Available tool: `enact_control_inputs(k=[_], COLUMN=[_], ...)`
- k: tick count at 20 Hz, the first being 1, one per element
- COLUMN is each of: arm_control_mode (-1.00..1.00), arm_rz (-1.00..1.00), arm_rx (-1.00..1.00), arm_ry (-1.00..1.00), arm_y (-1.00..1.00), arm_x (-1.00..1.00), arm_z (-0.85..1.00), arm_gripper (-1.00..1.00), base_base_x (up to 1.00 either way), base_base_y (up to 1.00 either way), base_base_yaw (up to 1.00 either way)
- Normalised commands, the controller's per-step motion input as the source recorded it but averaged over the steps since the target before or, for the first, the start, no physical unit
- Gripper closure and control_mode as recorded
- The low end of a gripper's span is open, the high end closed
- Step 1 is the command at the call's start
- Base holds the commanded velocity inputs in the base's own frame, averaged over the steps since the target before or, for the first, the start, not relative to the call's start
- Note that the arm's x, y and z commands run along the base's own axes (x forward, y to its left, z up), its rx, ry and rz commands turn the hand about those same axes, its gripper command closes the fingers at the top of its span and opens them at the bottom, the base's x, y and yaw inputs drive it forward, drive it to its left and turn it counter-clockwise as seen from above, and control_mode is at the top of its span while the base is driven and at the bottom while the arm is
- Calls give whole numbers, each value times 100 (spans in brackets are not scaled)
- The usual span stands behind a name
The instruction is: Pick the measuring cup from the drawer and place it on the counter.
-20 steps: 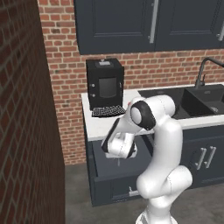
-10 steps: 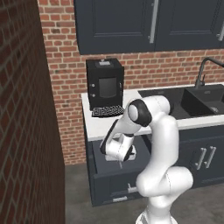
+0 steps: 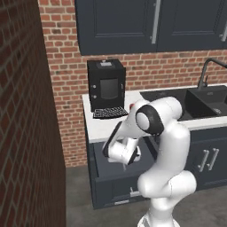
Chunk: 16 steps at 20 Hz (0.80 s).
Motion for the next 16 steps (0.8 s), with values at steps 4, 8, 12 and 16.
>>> enact_control_inputs(k=[4, 8, 12, 16], arm_control_mode=[-100, -100, -100, -100], arm_rz=[4, 9, 12, 6], arm_rx=[0, 0, 0, 0], arm_ry=[-2, 0, 0, 0], arm_y=[-4, -13, -10, -14], arm_x=[0, 0, 0, 1], arm_z=[100, 100, 100, 100], arm_gripper=[100, 100, 100, 100], base_base_x=[0, 0, 0, 0], base_base_y=[0, 0, 0, 0], base_base_yaw=[0, 0, 0, 0])
